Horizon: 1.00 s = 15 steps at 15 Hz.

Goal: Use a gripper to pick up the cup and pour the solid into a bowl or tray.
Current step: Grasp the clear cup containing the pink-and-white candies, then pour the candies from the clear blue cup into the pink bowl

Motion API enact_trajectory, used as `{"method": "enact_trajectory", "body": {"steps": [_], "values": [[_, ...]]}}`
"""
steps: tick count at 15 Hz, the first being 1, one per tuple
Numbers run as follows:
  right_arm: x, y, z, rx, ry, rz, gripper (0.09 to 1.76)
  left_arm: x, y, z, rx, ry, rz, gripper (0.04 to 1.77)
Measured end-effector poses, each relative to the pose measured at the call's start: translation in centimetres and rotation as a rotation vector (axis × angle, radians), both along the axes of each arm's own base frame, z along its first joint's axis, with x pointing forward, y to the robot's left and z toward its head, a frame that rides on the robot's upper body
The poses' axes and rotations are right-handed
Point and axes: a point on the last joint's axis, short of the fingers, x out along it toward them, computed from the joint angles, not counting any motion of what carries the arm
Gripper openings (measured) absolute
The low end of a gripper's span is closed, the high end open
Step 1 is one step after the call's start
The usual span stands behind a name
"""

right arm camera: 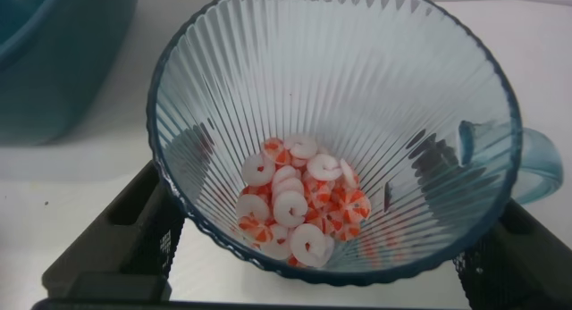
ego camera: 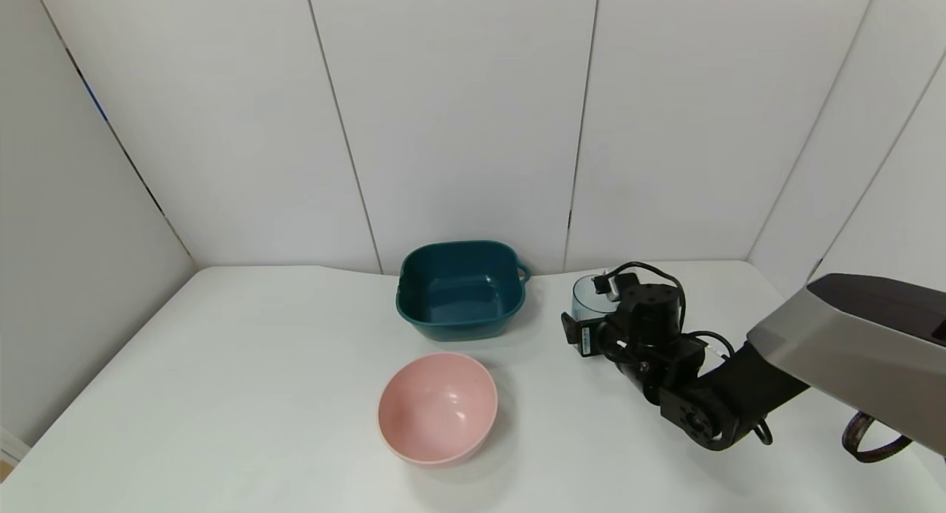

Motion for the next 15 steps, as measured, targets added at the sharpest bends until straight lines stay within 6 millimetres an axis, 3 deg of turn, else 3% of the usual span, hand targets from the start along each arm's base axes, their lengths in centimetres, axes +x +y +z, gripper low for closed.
{"method": "enact_trajectory", "body": {"steps": [1, 2, 4, 11, 15], "values": [[0.0, 0.0, -0.1, -0.001, 0.001, 0.000, 1.66, 0.0, 0.0, 0.0, 0.000, 0.000, 0.000, 1.72], [0.0, 0.0, -0.1, -0.001, 0.001, -0.001, 1.48, 0.0, 0.0, 0.0, 0.000, 0.000, 0.000, 1.72], [0.1, 0.0, -0.2, -0.001, 0.002, -0.001, 1.37, 0.0, 0.0, 0.0, 0.000, 0.000, 0.000, 1.72], [-0.1, -0.2, 0.1, -0.015, 0.010, 0.003, 1.35, 0.0, 0.0, 0.0, 0.000, 0.000, 0.000, 1.72], [-0.6, -0.7, 2.0, -0.040, 0.029, 0.007, 1.35, 0.0, 0.0, 0.0, 0.000, 0.000, 0.000, 1.72]]}}
